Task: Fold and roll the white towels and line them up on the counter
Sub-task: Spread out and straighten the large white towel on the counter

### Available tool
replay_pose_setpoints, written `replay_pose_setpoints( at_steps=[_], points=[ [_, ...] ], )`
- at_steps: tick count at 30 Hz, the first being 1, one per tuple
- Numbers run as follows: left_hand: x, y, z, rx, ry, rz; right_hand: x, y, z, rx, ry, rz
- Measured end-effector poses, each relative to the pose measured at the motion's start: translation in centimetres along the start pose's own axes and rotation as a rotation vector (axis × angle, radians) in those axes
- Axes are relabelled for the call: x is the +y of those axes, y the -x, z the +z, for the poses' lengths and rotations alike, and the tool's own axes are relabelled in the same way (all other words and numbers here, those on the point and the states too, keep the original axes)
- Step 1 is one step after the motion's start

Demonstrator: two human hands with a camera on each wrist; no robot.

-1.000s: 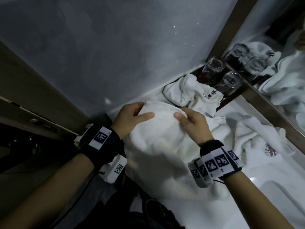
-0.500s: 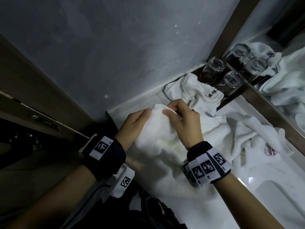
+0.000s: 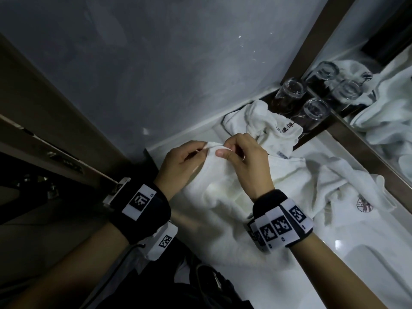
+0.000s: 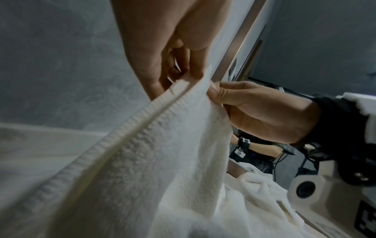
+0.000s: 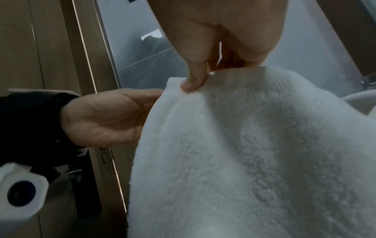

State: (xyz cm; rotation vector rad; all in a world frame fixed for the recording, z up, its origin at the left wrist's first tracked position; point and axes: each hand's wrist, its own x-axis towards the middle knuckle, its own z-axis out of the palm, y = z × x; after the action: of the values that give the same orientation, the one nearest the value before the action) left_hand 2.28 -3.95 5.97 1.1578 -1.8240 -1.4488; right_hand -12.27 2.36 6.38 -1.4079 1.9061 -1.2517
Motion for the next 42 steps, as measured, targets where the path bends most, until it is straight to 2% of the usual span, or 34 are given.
replay_pose_setpoints(
  at_steps=[4,9,13,16,19,22,27,30,32,34,37,42],
  points=[
    [-0.2,0.5,-0.2,0.038,-0.012,0.098,0.0,-0.1,0.2,0.025,0.022,-0.001],
    [-0.5,0.9,-0.6,0.010,0.051,0.097,-0.1,0.2,0.9,0.041,0.073,-0.049],
    [-0.6,1.3,-0.4,0.001,0.167,0.033,-0.1,0.5,1.6,-0.156,0.062,-0.005],
    [-0.7,1.3,0.2,-0.057,0.077,0.022,0.2,0.8,2.1,-0.177,0.230,-0.023],
    [-0.9,1.1,0.2,0.019,-0.031,0.121,0.3,1.0,2.0,-0.203,0.232,-0.089],
    [-1.1,0.8,-0.7,0.105,0.017,0.157,1.4,0.5,1.0,-0.284,0.408,-0.160],
    [-2.0,0.1,-2.4,0.147,0.149,0.175,5.5,-0.3,-1.4,-0.312,0.541,-0.026],
    [-2.9,-0.1,-3.5,0.185,0.133,0.177,7.4,-0.2,-2.7,-0.283,0.540,0.135],
    [-3.4,-0.3,-3.9,0.209,0.064,0.150,7.9,-0.2,-3.3,-0.264,0.518,0.228],
    [-3.8,-0.5,-4.2,0.218,-0.074,0.139,8.0,-0.1,-3.8,-0.244,0.555,0.209],
    [-4.0,-1.0,-4.7,0.199,-0.404,0.175,7.1,-0.1,-4.2,-0.216,0.504,0.115],
    [-3.8,-1.7,-4.3,-0.016,-0.932,0.190,4.7,-0.2,-4.3,-0.229,0.495,-0.096]
  ],
)
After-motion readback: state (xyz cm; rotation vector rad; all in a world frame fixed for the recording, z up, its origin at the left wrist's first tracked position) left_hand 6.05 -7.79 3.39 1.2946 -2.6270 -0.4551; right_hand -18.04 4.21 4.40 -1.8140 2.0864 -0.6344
